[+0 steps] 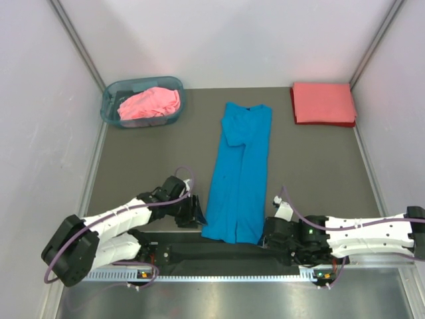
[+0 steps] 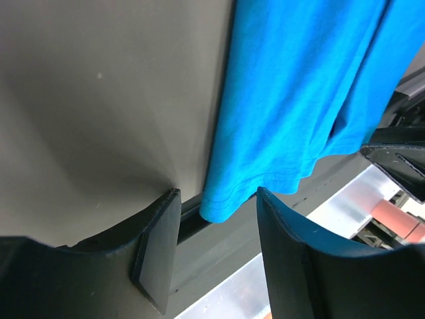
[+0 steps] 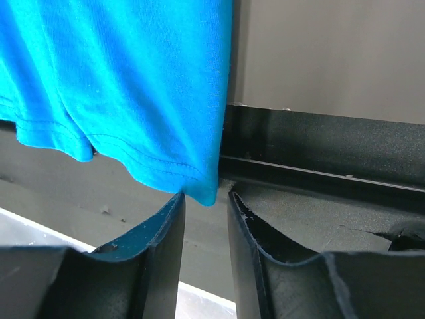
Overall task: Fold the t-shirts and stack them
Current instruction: Fold the tshirt
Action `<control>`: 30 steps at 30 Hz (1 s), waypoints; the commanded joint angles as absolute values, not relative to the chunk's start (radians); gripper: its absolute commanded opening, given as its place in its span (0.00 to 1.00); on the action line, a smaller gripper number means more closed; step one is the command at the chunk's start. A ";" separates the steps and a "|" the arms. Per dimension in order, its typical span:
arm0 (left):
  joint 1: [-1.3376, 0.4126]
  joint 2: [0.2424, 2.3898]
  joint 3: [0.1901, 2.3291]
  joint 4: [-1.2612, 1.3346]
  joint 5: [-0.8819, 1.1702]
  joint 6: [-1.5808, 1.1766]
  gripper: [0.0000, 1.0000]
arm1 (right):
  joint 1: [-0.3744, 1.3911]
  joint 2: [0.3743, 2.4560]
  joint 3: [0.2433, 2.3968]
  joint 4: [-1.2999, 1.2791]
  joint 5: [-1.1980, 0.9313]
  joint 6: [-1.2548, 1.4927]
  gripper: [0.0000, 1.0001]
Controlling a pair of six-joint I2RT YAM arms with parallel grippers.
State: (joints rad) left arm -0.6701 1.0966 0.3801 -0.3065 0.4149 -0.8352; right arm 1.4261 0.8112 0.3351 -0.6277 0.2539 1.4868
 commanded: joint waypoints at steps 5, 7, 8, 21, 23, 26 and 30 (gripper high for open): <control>-0.683 1.089 0.336 -0.230 0.442 -0.865 0.54 | 1.473 0.836 0.327 -0.623 0.259 1.543 0.31; -0.686 1.078 0.327 -0.233 0.437 -0.873 0.54 | 1.477 0.841 0.325 -0.621 0.262 1.552 0.30; -0.690 1.074 0.318 -0.235 0.434 -0.874 0.54 | 1.485 0.845 0.325 -0.620 0.265 1.555 0.27; -0.718 1.065 0.287 -0.222 0.430 -0.897 0.52 | 1.539 0.925 0.379 -0.657 0.301 1.589 0.00; -0.721 1.060 0.281 -0.222 0.428 -0.900 0.52 | 1.545 0.928 0.379 -0.652 0.299 1.594 0.00; -0.724 1.051 0.272 -0.229 0.425 -0.900 0.50 | 1.551 0.922 0.379 -0.658 0.305 1.601 0.00; -0.727 1.046 0.262 -0.232 0.426 -0.905 0.47 | 1.555 0.905 0.383 -0.676 0.314 1.609 0.00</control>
State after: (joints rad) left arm -0.7238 1.0538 0.2848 -0.2226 0.4557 -0.9104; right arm 1.5246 0.9096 0.3695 -0.6521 0.3542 1.5841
